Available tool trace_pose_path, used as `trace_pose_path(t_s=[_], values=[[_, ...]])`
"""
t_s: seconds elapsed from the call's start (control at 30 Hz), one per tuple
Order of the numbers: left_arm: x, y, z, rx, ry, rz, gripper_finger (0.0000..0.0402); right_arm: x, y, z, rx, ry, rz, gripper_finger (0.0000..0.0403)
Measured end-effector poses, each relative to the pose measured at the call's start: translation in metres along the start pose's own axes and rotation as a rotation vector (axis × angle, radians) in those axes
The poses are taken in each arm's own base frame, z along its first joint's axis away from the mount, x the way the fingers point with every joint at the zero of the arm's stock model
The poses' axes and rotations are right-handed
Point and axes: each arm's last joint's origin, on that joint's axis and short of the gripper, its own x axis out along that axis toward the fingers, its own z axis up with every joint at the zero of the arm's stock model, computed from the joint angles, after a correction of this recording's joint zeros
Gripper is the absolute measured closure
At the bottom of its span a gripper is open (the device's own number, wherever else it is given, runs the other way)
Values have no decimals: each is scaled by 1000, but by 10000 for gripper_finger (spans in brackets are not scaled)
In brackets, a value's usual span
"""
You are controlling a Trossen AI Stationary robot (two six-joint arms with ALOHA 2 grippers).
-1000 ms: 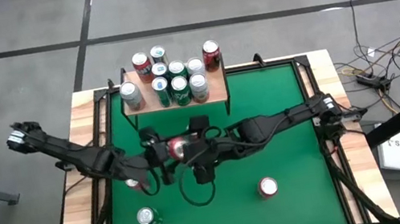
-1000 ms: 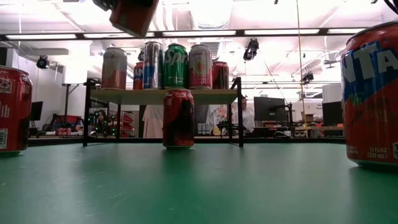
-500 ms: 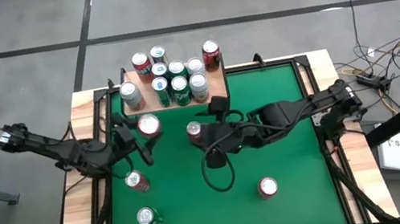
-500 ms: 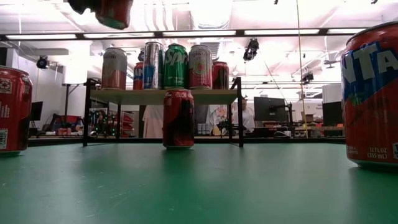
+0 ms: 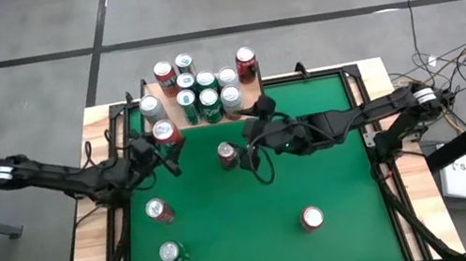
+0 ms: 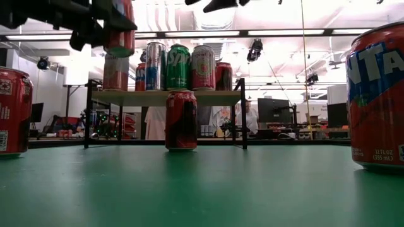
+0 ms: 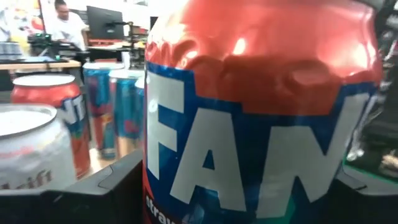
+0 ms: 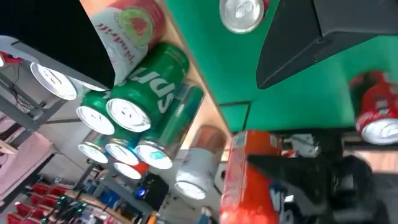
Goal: Place canned beverage on shelf
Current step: Put the orange can on the shelf
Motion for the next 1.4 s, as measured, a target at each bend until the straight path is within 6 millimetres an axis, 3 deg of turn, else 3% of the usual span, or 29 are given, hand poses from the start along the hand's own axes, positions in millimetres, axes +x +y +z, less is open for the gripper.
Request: trace_pose_path(t_s=[0.13,0.3,0.5,0.63,1.07,1.4], values=[[8,4,-9,35,21,47,114,6,-8,-7,19,-55,-28,19],[18,5,-15,61,43,29,114,8,-13,-3,-30,-103,-40,19],[26,4,-3,103,21,-11,114,5,-37,42,-5,-293,202,19],[29,8,2,83,5,21,114,15,-53,59,6,-339,287,19],[25,21,-28,45,54,154,114,29,-40,72,29,-286,320,19],[22,23,-31,13,28,148,114,75,-33,67,2,-256,287,19]])
